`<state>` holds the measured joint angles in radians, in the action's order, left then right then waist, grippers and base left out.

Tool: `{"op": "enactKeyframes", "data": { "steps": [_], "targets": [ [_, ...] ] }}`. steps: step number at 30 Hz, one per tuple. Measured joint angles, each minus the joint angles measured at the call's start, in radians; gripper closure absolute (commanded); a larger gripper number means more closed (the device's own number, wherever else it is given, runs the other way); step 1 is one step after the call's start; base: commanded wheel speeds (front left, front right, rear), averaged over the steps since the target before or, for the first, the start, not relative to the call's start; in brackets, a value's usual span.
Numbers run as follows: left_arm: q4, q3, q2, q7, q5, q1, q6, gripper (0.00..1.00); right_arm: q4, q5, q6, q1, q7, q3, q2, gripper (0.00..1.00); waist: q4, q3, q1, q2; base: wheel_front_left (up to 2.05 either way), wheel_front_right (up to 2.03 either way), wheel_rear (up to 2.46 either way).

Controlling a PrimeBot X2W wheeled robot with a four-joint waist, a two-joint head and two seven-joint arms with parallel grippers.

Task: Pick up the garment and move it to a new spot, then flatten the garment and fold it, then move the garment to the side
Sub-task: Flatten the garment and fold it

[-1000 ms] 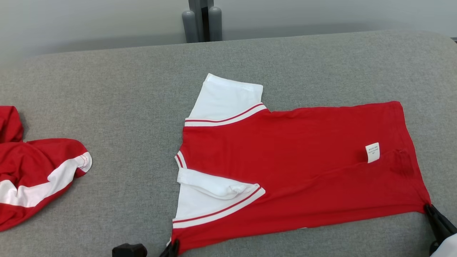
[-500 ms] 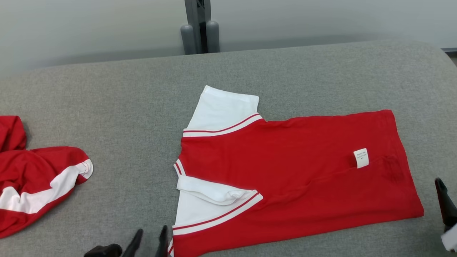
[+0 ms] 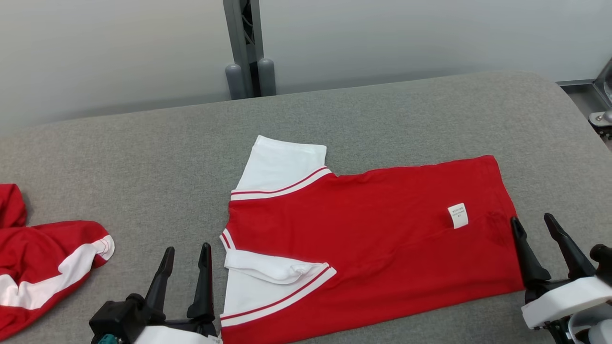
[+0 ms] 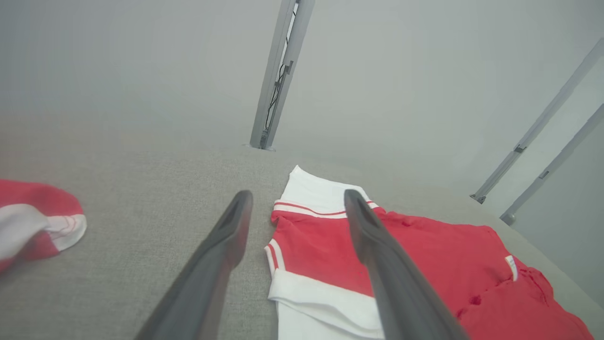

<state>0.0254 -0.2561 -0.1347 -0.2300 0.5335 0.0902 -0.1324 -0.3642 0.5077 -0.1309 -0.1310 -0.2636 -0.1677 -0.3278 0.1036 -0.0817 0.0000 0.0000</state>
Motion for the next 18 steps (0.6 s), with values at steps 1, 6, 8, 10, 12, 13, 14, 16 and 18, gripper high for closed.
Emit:
{"op": "enactKeyframes", "data": {
  "steps": [1, 6, 8, 10, 12, 13, 14, 16, 18],
  "targets": [
    [-0.003, -0.001, 0.002, -0.009, -0.014, -0.006, 0.001, 0.0, 0.011, -0.008, 0.0, 0.002, 0.0, 0.002, 0.007, 0.0, 0.005, 0.002, 0.0, 0.0, 0.0, 0.0, 0.0],
    [-0.006, 0.005, 0.026, -0.026, -0.053, -0.023, -0.01, 0.0, 0.047, -0.043, 0.0, 0.031, 0.0, -0.002, 0.036, 0.0, 0.024, 0.005, 0.0, 0.0, 0.0, 0.0, 0.0],
    [0.011, -0.001, 0.029, -0.026, -0.056, -0.04, -0.008, 0.0, 0.051, -0.045, 0.0, 0.041, 0.0, -0.007, 0.044, 0.0, 0.03, 0.005, 0.0, 0.0, 0.0, 0.0, 0.0],
    [0.039, -0.005, 0.025, -0.001, -0.055, -0.074, 0.0, 0.0, 0.053, -0.051, 0.0, 0.043, 0.0, -0.016, 0.048, 0.0, 0.039, 0.003, 0.0, 0.0, 0.0, 0.0, 0.0],
    [0.067, -0.012, 0.015, 0.046, -0.054, -0.133, 0.007, 0.0, 0.055, -0.051, 0.0, 0.041, 0.0, -0.027, 0.048, 0.0, 0.048, -0.004, 0.0, 0.0, 0.0, 0.0, 0.0],
    [0.082, -0.015, 0.008, 0.08, -0.05, -0.17, 0.012, 0.0, 0.056, -0.051, 0.0, 0.037, 0.0, -0.033, 0.049, 0.0, 0.053, -0.01, 0.0, 0.0, 0.0, 0.0, 0.0],
    [0.096, -0.014, 0.005, 0.11, -0.043, -0.205, 0.016, 0.0, 0.055, -0.051, 0.0, 0.031, 0.0, -0.038, 0.049, 0.0, 0.058, -0.017, 0.0, 0.0, 0.0, 0.0, 0.0],
    [0.139, -0.018, -0.01, 0.191, -0.031, -0.279, 0.026, 0.0, 0.055, -0.05, 0.0, 0.007, 0.0, -0.05, 0.046, 0.0, 0.07, -0.035, 0.0, 0.0, 0.0, 0.0, 0.0],
    [0.18, -0.026, -0.032, 0.263, -0.019, -0.36, 0.052, 0.0, 0.055, -0.048, 0.0, -0.018, 0.0, -0.059, 0.041, 0.0, 0.081, -0.057, 0.0, 0.0, 0.0, 0.0, 0.0]
  ]
}}
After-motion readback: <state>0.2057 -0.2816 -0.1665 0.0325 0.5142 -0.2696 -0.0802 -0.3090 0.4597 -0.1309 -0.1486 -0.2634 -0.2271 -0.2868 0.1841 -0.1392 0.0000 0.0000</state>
